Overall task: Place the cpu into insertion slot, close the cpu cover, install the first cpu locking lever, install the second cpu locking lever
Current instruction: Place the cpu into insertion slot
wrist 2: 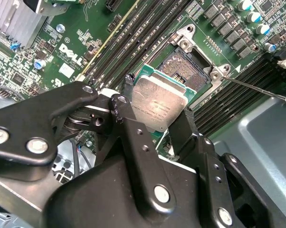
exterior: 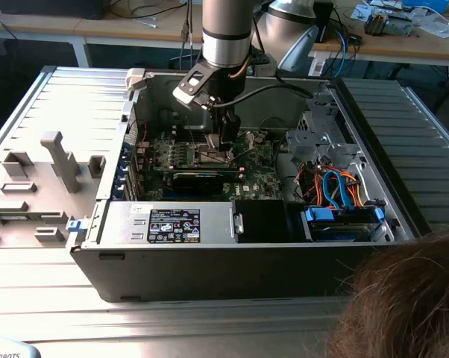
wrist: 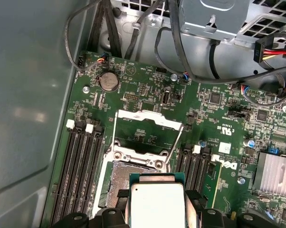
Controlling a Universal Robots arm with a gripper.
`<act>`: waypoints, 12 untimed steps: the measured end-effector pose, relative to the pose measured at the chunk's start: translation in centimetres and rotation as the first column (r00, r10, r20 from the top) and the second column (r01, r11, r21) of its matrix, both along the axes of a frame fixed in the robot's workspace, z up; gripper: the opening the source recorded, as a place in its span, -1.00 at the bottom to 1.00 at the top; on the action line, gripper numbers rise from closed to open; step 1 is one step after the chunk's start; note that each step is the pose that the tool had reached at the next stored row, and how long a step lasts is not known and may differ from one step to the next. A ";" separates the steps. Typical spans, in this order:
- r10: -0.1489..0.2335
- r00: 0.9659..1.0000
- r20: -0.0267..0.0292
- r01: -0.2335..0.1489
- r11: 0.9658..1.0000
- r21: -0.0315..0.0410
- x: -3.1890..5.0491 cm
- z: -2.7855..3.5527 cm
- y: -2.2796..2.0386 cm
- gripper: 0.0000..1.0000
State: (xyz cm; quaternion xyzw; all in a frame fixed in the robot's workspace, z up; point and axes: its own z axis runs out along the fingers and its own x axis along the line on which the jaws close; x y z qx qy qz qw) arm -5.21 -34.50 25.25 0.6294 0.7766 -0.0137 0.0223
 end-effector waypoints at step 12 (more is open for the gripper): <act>-0.021 1.000 0.000 0.021 1.000 0.000 0.00 -0.05 0.00 0.09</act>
